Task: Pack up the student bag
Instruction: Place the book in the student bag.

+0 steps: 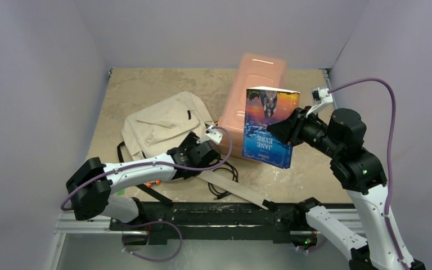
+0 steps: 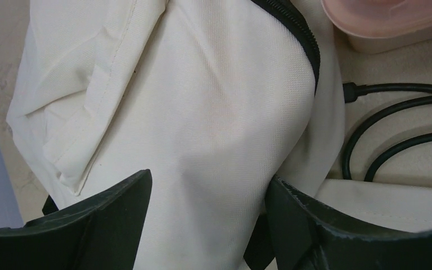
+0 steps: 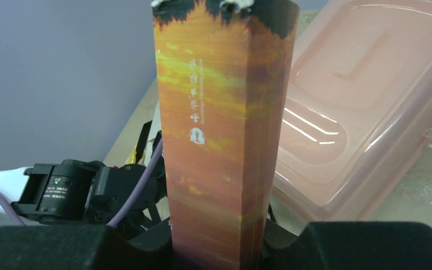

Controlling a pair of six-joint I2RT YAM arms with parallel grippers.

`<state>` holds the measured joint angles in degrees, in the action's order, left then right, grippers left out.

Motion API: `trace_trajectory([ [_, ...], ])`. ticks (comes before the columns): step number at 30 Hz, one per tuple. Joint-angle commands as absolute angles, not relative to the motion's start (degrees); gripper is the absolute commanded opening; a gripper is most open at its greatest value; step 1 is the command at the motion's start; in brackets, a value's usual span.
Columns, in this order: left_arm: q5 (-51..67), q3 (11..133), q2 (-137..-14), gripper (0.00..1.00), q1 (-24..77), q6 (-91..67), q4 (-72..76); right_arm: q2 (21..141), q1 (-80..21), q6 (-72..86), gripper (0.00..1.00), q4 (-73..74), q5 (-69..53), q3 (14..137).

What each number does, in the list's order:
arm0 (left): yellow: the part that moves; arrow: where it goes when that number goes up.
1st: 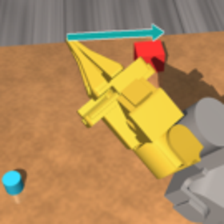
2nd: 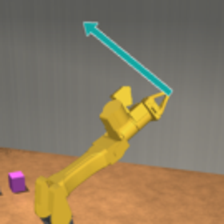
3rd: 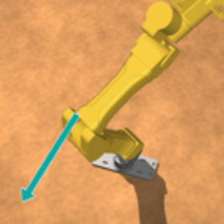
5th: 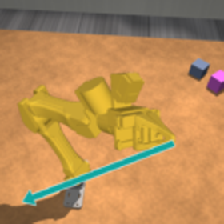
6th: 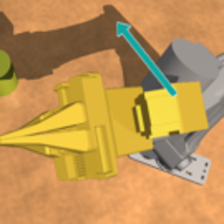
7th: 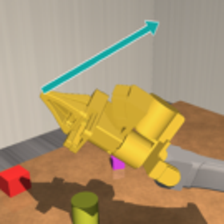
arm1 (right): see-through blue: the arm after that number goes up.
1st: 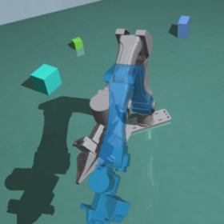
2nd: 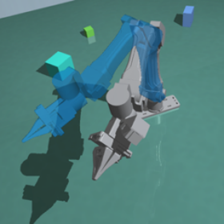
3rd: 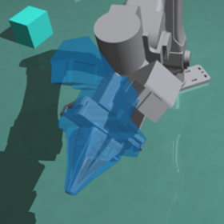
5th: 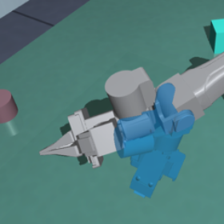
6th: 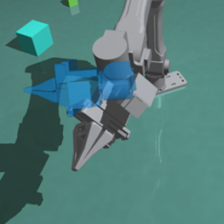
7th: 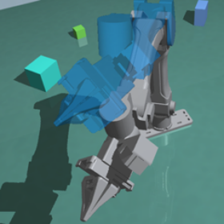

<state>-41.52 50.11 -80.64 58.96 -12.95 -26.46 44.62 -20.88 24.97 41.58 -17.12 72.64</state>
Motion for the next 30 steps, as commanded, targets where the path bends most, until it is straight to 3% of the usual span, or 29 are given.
trace_trajectory([
  [1, -42.97, 49.94, -76.64, 0.68, 58.75, -11.81, -24.47, 43.56, -20.89, 24.87, 0.0, 34.08, -18.92, 74.16],
  [3, -39.83, 50.34, -75.94, 0.71, 58.71, -11.38, -25.16, 43.82, -20.83, 24.58, 0.0, 33.71, -19.4, 73.99],
  [4, -36.65, 50.73, -76.06, 0.82, 58.71, -11.77, -25.77, 43.89, -20.9, 24.53, 0.0, 33.37, -19.5, 73.75],
  [6, -30.28, 50.58, -76.42, 0.91, 58.72, -14.69, -25.97, 44.16, -20.87, 24.55, 0.0, 32.85, -19.51, 73.42],
  [12, -32.32, 51.56, -82.89, 0.92, 58.63, -16.0, -28.43, 44.34, -20.9, 26.15, 0.0, 30.68, -22.15, 71.87],
  [15, -34.35, 53.78, -83.53, 0.78, 58.33, -16.39, -30.79, 45.03, -20.9, 27.46, 0.0, 30.41, -23.66, 71.14],
  [19, -37.5, 53.72, -77.69, 0.4, 56.0, -17.09, -32.67, 45.73, -20.88, 31.37, 0.0, 29.36, -26.0, 69.69],
  [24, -41.24, 54.54, -67.1, 0.1, 53.06, -13.33, -34.31, 47.19, -20.96, 41.13, 0.0, 24.31, -31.8, 65.84],
  [26, -40.6, 56.17, -63.3, 0.02, 51.44, -10.33, -34.9, 48.28, -22.09, 46.78, 0.0, 22.54, -33.79, 63.77],
  [30, -40.41, 60.73, -58.77, 0.0, 48.67, -3.59, -35.6, 50.14, -33.55, 57.77, 0.0, 16.76, -26.66, 60.45],
])
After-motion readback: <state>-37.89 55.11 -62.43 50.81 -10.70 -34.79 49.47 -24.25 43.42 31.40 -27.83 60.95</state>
